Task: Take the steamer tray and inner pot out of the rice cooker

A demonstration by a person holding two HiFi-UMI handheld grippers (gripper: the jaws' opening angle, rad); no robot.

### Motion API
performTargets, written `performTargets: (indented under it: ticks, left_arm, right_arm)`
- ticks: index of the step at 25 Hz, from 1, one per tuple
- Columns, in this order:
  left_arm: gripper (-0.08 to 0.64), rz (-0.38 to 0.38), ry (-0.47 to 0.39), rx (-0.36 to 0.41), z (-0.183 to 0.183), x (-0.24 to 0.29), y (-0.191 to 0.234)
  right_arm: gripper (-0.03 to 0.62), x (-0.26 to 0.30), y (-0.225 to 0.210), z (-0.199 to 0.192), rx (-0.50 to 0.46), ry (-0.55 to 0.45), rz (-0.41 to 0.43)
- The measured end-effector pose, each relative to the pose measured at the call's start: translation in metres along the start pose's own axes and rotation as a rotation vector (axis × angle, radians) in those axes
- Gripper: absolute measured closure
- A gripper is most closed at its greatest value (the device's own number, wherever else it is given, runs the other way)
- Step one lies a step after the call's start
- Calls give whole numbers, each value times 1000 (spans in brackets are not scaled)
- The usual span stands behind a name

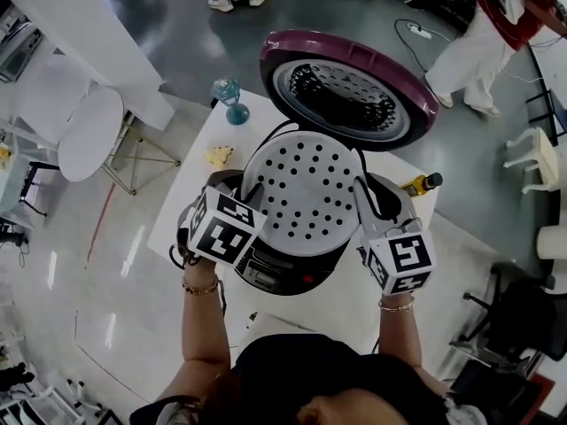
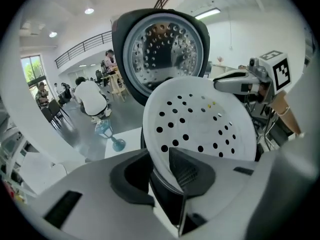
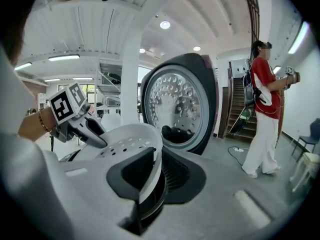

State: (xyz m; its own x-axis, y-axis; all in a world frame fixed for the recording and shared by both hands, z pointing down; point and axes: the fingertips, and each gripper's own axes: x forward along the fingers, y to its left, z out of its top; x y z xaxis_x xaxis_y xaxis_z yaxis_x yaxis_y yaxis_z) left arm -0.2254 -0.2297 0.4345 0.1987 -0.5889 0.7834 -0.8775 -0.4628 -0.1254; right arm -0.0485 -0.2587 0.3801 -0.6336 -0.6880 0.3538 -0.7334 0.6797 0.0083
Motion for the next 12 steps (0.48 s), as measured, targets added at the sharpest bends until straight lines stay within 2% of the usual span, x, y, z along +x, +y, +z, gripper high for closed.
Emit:
performTargets:
  ticks: [5,12]
  left_arm:
    - [486,-24,-105,-59,18,-32,-20]
    - [488,-4,-206,-21,38,-82,-68]
  right_arm:
    - [538,-33,-5,9,45,-44,-16]
    - [546,-103,-7,27,82,-132,-38]
